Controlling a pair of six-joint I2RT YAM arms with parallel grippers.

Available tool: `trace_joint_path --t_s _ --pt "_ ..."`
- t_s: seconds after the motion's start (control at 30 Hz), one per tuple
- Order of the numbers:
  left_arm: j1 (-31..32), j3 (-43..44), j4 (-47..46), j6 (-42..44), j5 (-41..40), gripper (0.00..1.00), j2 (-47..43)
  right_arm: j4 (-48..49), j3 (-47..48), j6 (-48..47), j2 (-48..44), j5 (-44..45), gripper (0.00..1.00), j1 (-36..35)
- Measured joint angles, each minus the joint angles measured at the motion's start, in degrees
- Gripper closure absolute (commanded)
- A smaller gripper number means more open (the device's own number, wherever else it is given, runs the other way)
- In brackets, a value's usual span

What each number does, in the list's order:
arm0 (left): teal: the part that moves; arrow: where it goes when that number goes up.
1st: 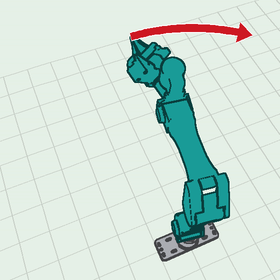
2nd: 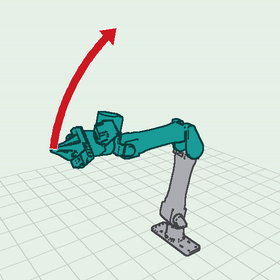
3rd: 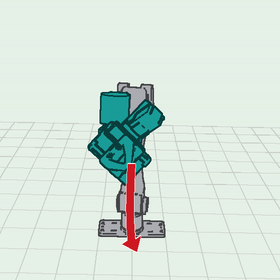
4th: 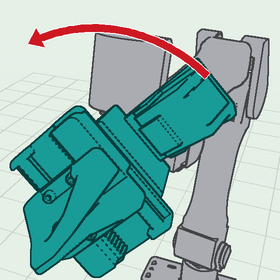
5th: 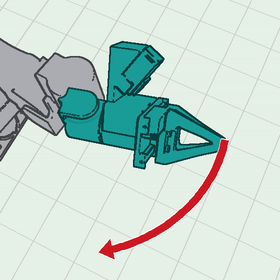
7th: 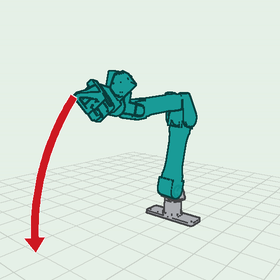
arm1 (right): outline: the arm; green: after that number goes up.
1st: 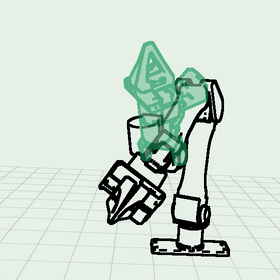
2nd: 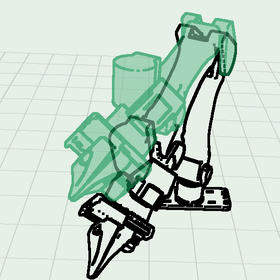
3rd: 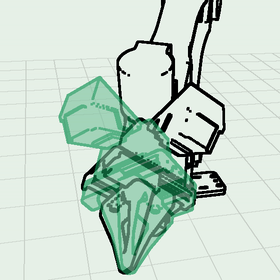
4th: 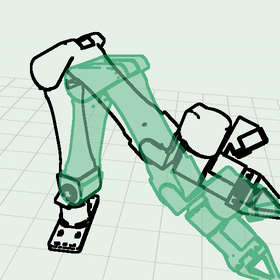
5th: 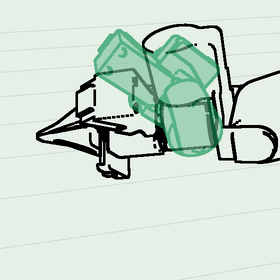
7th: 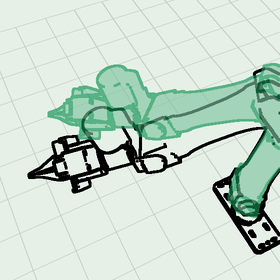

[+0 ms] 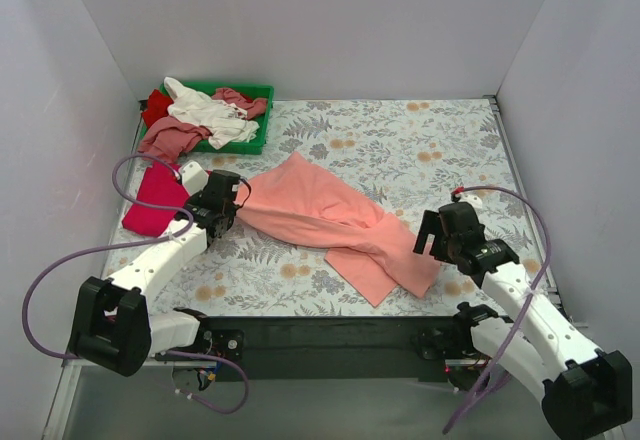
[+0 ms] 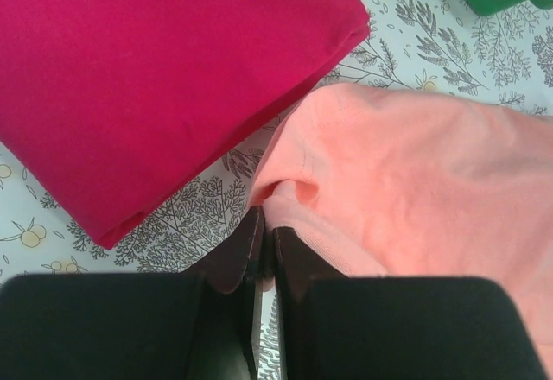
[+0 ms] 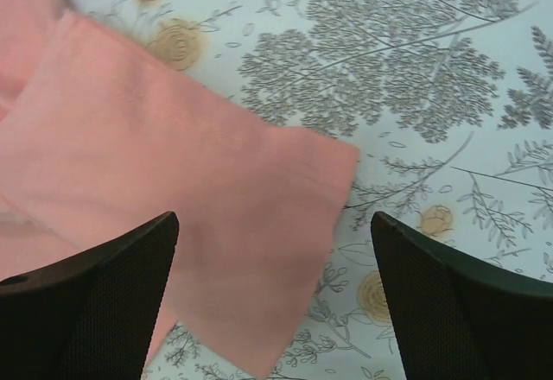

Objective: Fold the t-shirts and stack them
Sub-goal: Flatten the tshirt out

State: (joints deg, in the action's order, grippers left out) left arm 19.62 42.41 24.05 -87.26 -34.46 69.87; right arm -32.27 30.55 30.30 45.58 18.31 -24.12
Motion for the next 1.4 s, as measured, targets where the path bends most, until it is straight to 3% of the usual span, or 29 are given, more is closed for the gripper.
trace_joint_path --t_s 0.23,0.4,0.67,0.87,1.13,1.4 --pt "0.00 -0.83 -1.64 1.18 2.23 1.00 -0.39 0.50 -0.96 -0.50 7.87 -4.07 0.27 14.58" --pt "0.00 -0.85 -2.38 1.64 3.28 1.00 -0.39 3.61 -2.82 -1.18 10.47 -9.01 0.44 15.80" --pt "0.00 -1.57 -3.13 2.05 4.28 1.00 -0.52 10.01 -4.55 -2.23 14.29 -13.60 0.56 15.80" --pt "0.00 -1.57 -3.15 2.21 4.70 1.00 -1.64 14.27 -5.97 -2.43 14.53 -15.78 0.98 15.85" --pt "-0.02 1.03 -2.62 2.80 5.05 1.00 -3.19 12.22 -1.64 -5.25 10.03 -10.71 0.99 15.85" --pt "0.00 12.13 -6.01 5.75 9.03 1.00 -12.39 12.15 18.64 -10.29 1.49 -5.09 0.99 15.85"
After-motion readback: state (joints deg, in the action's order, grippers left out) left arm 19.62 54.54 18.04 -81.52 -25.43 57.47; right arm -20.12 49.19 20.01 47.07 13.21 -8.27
